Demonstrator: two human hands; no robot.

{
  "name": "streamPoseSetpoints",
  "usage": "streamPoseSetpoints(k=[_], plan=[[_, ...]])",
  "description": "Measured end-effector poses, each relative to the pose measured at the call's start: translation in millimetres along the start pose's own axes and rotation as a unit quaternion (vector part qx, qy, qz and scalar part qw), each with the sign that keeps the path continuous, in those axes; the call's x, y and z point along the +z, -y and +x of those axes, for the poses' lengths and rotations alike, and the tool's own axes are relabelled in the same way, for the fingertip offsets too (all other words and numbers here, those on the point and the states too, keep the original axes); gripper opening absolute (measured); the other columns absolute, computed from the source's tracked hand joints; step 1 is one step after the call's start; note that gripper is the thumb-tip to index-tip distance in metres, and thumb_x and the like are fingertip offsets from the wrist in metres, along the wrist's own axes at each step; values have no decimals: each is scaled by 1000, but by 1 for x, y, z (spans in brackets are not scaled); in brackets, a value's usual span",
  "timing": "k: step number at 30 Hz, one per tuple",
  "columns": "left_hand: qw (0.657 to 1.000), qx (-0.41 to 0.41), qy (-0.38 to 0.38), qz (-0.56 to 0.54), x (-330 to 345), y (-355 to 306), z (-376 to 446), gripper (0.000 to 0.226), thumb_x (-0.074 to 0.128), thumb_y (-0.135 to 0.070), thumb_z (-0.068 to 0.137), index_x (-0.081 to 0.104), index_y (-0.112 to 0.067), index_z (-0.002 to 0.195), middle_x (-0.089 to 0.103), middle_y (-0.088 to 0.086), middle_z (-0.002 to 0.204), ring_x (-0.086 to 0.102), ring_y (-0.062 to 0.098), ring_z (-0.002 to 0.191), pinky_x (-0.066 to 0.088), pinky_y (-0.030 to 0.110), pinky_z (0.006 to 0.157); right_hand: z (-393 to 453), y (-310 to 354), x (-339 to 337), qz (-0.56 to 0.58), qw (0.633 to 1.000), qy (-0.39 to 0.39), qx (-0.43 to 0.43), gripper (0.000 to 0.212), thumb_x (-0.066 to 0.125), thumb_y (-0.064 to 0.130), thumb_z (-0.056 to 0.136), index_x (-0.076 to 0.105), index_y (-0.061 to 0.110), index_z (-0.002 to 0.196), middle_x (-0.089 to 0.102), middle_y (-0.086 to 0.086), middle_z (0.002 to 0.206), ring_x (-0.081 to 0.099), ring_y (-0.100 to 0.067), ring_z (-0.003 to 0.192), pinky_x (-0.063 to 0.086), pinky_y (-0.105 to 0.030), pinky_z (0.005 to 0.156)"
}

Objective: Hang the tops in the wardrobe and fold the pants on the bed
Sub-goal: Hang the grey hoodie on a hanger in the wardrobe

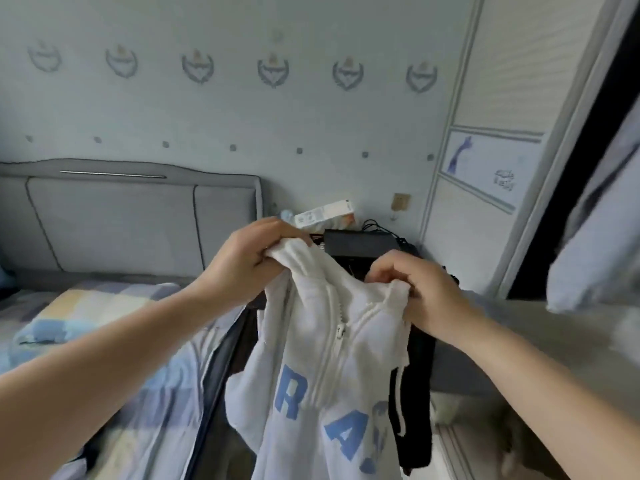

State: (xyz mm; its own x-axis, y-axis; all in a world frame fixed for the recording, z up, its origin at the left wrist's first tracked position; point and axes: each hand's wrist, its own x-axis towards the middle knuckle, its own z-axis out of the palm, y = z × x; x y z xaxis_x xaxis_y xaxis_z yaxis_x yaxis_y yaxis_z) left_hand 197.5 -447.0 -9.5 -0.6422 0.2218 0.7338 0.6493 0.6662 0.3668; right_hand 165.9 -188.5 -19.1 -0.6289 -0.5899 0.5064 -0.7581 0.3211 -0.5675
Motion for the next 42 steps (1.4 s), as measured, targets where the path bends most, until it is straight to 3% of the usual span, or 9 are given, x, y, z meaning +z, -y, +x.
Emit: streamPoseSetpoints(k=[11,15,18,24,28,32,34,37,42], plan=[[982,9,64,178,129,14,86,34,66,-11,74,59,-16,107,58,6,106,61,32,78,37,29,57,-82,-41,-136,-91,963,-207,146,54,60,-1,77,69,51,73,69,28,87,63,7,89,45,-7,79],[977,-144,159,4,192,4,124,20,48,-18,87,56,-29,102,70,0,86,71,19,71,57,39,67,-93,-50,-170,-124,941,-251,190,51,59,0,80,70,49,70,69,27,83,62,8,85,45,-8,73],[916,-203,225,-262,230,-13,152,25,45,-5,91,58,-26,93,72,9,80,72,24,75,59,44,77,-100,-59,-199,-164,915,-282,238,47,58,6,78,69,51,70,69,28,84,61,10,86,44,-11,73],[903,3,221,-369,278,-32,225,29,71,1,78,48,-15,87,53,-1,74,49,5,64,41,15,61,-104,-80,-253,-210,851,-378,299,45,58,10,79,68,53,73,66,32,83,59,14,82,41,-15,69],[874,100,250,-404,311,-40,271,54,85,-33,56,40,-20,83,44,3,77,38,20,72,33,33,66,-87,-87,-277,-253,818,-404,323,47,57,10,80,67,55,71,63,38,82,55,20,81,39,-10,65],[880,267,204,-337,357,-45,316,70,79,-59,59,40,-60,117,49,-22,112,46,0,107,36,18,94,-67,-95,-299,-262,792,-455,312,44,58,7,79,70,48,68,65,33,78,57,17,77,42,-5,58],[877,315,201,-301,383,-51,337,83,78,-56,63,38,-49,136,41,-5,127,34,14,128,28,33,111,-56,-99,-307,-274,784,-465,306,45,59,5,79,70,46,66,66,31,77,58,15,76,40,0,57],[902,342,86,-250,416,-68,363,52,84,-37,65,67,-15,109,49,9,109,41,28,114,33,57,100,-46,-101,-319,-305,770,-466,310,44,59,4,79,71,45,67,68,28,77,60,13,77,41,0,59],[808,321,185,-458,430,-77,403,29,80,-34,67,55,-25,77,50,-7,84,46,-1,81,35,13,72,-51,-101,-346,-363,713,-471,372,35,58,8,79,71,40,73,67,28,80,60,10,80,44,-10,65]])
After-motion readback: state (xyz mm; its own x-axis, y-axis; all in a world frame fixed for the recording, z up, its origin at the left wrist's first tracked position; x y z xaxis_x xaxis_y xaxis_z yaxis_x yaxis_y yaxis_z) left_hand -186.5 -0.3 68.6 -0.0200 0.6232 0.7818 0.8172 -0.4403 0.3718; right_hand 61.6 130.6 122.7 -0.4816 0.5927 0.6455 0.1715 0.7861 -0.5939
